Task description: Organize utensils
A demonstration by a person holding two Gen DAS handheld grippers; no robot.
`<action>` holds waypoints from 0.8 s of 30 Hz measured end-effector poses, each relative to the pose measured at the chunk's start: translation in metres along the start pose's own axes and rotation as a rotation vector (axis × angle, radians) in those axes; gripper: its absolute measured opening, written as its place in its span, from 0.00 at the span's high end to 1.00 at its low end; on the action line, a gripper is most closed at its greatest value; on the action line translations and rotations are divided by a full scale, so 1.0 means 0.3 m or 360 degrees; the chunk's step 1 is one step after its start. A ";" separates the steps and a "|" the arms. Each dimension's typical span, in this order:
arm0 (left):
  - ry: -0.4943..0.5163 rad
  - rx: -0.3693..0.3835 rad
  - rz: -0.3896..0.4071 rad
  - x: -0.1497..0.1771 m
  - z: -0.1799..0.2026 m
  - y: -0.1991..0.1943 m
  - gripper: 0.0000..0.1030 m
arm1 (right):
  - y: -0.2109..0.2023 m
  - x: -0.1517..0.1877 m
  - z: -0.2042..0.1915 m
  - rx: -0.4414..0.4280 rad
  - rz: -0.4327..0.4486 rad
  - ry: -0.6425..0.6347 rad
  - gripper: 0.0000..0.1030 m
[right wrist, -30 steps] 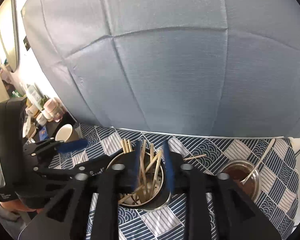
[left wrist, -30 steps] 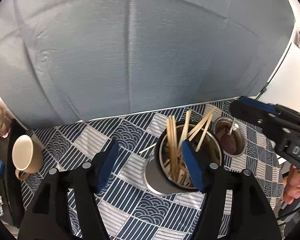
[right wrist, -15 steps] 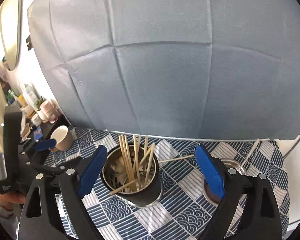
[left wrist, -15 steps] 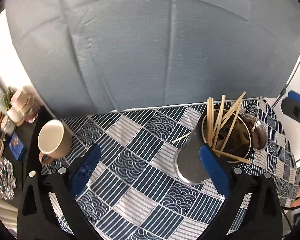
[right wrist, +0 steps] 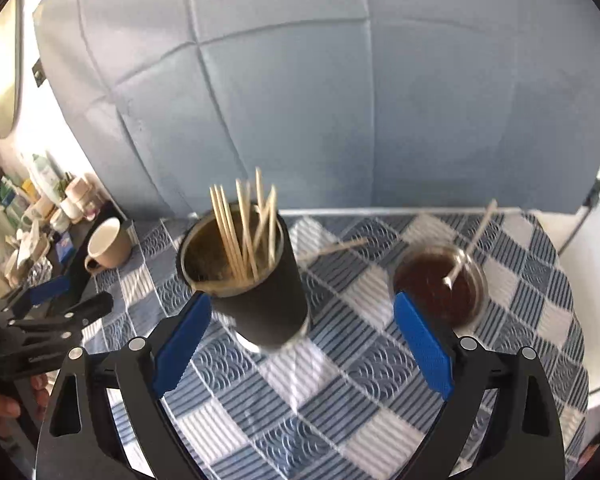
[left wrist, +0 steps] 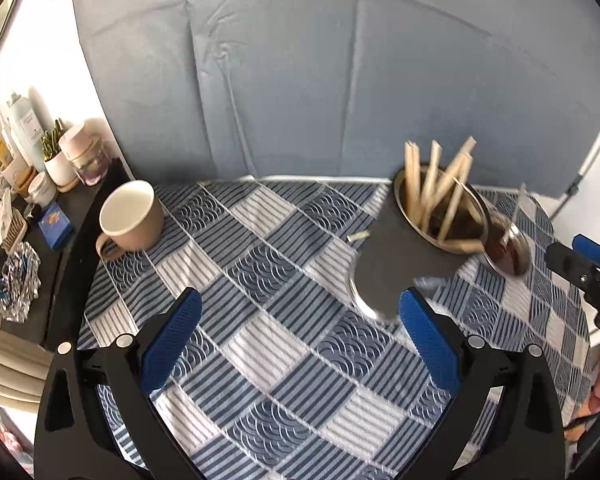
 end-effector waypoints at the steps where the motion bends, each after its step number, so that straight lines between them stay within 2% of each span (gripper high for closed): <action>1: 0.0028 0.0006 -0.0005 0.019 0.013 -0.012 0.06 | -0.009 0.015 0.010 0.0006 -0.0008 0.0007 0.14; 4: 0.0071 -0.0001 -0.0013 0.057 0.034 -0.044 0.06 | -0.043 0.062 0.039 0.0016 -0.0032 0.0029 0.14; 8: 0.0027 0.0018 0.0008 0.106 0.036 -0.108 0.06 | -0.102 0.127 0.059 0.0006 -0.0056 0.0013 0.14; 15: 0.0089 -0.0055 0.0000 0.178 0.035 -0.171 0.06 | -0.180 0.198 0.084 -0.0012 -0.0104 0.0036 0.13; 20: 0.0058 -0.0008 -0.0054 0.240 0.046 -0.211 0.06 | -0.225 0.208 0.073 -0.0006 -0.0091 -0.0006 0.13; 24: 0.0021 0.0033 -0.0045 0.267 0.063 -0.244 0.06 | -0.254 0.215 0.068 -0.0010 -0.0070 -0.0029 0.13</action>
Point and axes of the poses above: each gripper's, at about its wrist camera, not at the fingertips, and y roughly the way its jaws point, z to its right, x to its underside, the point moved 5 cm from there along y, roughly the way its jaws point, and after that the axes turned 10 degrees about y, right-handed, at the moved point
